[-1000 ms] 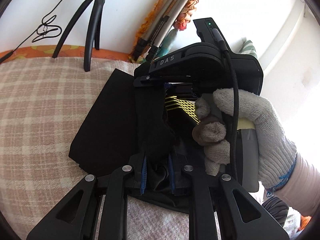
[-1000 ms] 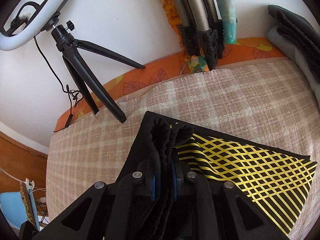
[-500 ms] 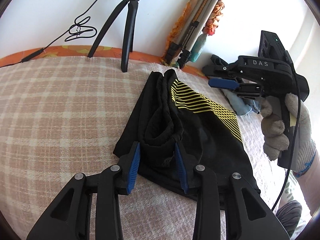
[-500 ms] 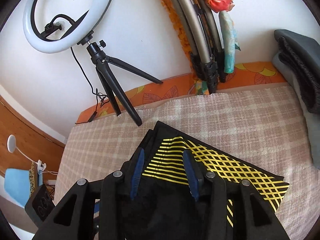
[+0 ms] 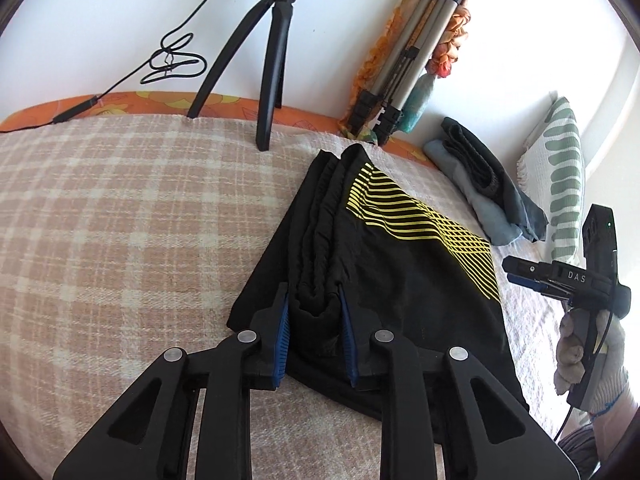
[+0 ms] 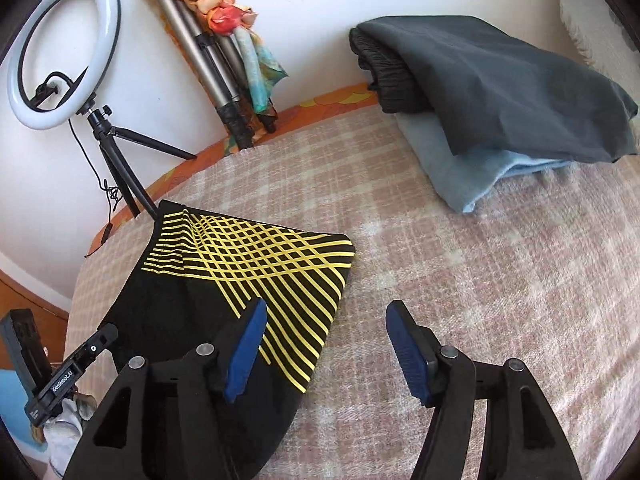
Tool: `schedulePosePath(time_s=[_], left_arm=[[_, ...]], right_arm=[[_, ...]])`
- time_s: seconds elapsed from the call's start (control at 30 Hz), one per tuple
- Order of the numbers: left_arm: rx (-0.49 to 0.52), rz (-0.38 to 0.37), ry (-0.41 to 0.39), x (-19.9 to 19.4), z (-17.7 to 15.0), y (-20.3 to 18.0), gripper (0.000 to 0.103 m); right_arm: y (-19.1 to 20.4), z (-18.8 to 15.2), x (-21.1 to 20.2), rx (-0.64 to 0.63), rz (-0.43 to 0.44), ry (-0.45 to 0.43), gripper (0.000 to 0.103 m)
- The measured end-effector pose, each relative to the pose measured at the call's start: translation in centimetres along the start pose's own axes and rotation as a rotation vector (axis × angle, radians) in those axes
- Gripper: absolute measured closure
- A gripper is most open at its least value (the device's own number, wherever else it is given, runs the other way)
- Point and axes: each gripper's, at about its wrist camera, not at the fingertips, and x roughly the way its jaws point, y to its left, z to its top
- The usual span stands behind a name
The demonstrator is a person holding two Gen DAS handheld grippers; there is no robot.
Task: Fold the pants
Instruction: 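Lower the pants onto the bed and open the right gripper, then regrasp the folded black pants edge with the right gripper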
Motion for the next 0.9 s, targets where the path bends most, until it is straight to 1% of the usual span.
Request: schedulePosePath(time_s=[0.07,0.1,0.17,0.2,0.23,0.27,0.33,0.4,0.43,0.5,0.57,0.6,0.7,0.77,0.83,0.9], left_arm=[[-0.041,0.032,0.001,0.2,-0.1,0.9,0.082],[-0.057,0.026,-0.001,0.3,-0.2,1.2,0.082],[-0.050,0.052,-0.002,0.2,0.0,1.2,0.072],[-0.041,0.054,-0.009,0.0,0.1,1.2,0.071],[-0.045,0.054,-0.003,-0.2,0.2,1.3,0.062],[-0.047,0.060,0.004,-0.4,0.4,1.4,0.058],[-0.031,0.063,0.006,-1.0,0.6,1.5,0.058],[-0.011,0.069,0.025,-1.5,0.8,1.6,0.058],[-0.020,0.069,0.034,-1.8,0.8,1.6,0.056],[-0.059,0.037,0.047,-2.6,0.5,1.9,0.051],[-0.118,0.008,0.065,-3.0,0.0,2.2,0.039],[-0.151,-0.006,0.082,-2.9,-0.3,2.3,0.037],[-0.248,-0.033,0.120,-2.1,-1.3,2.4,0.036],[-0.298,-0.046,0.119,-1.6,-1.6,2.3,0.036],[-0.303,-0.014,0.107,-0.9,-1.5,2.0,0.036],[-0.322,0.003,0.082,-0.7,-1.2,1.9,0.036]], right_arm=[[-0.6,0.3,0.7,0.011,0.025,0.006,0.038],[-0.6,0.5,1.1,0.012,0.030,0.008,0.038],[-0.5,0.7,1.7,0.009,0.051,0.010,0.038],[-0.5,0.8,2.0,0.003,0.052,0.010,0.038],[-0.5,0.9,2.3,-0.003,0.059,0.013,0.038],[-0.4,0.8,2.5,-0.006,0.068,0.016,0.038],[-0.3,0.8,2.9,-0.011,0.072,0.013,0.038],[-0.2,1.0,3.1,-0.022,0.084,0.012,0.038],[-0.3,1.0,3.2,-0.023,0.090,0.011,0.038],[-0.4,1.0,3.4,-0.016,0.129,0.018,0.039],[-0.3,1.0,3.6,-0.019,0.157,0.030,0.039],[-0.3,1.1,3.6,-0.021,0.161,0.028,0.039],[-0.8,1.2,3.7,0.017,0.201,0.027,0.039],[-1.1,1.2,3.9,0.049,0.241,0.034,0.040],[-1.0,1.2,3.9,0.043,0.244,0.027,0.040],[-0.9,1.2,4.0,0.040,0.243,0.020,0.040]])
